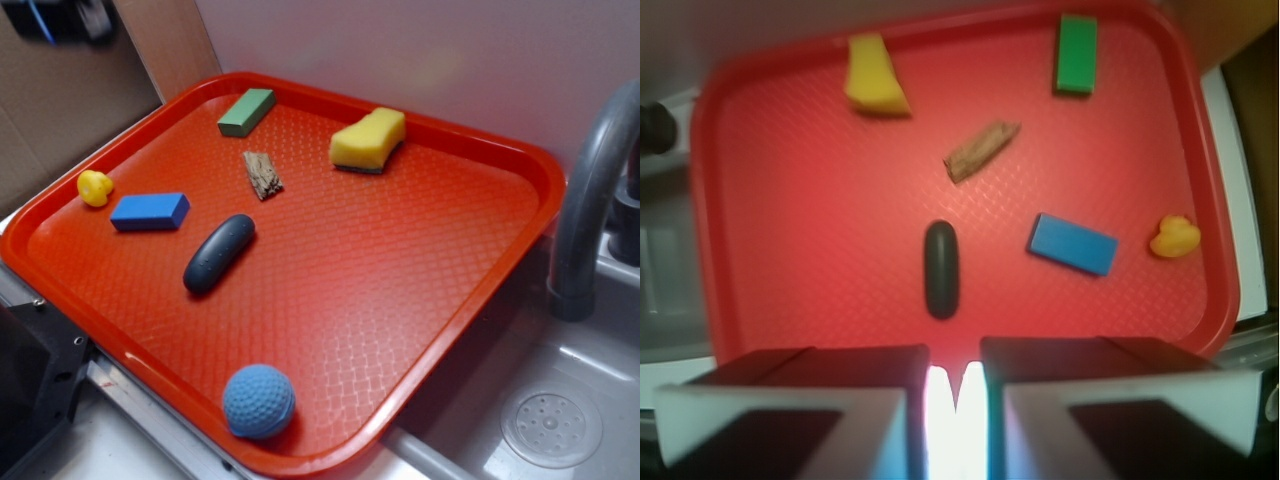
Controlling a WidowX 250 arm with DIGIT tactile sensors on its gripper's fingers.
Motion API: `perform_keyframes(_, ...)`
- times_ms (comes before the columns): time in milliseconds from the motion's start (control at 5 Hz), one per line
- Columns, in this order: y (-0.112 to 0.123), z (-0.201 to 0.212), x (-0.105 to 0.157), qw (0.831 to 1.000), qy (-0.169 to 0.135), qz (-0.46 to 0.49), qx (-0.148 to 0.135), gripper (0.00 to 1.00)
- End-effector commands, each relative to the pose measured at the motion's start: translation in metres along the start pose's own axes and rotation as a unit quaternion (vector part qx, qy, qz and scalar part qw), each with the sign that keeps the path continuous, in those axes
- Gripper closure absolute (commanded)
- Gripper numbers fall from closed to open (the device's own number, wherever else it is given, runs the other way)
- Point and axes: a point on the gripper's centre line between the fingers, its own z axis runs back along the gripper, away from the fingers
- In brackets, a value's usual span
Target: Grab the plastic pickle.
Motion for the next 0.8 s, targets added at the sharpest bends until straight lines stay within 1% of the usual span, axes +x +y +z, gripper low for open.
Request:
perform_keyframes(0, -0.007, -0.090, 0.000, 0.998, -0.047, -0.028, -0.010, 0.00)
perform_keyframes(200, 0.001, -0.131, 0.009, 0.998, -0.045, -0.009, 0.032, 0.00)
perform_keyframes(400, 0.007, -0.158, 0.009, 1.000, -0.012, 0.020, 0.020, 0.00)
perform_keyframes(600, 0.002, -0.169, 0.007, 1.000, 0.016, 0.017, 0.020, 0.00)
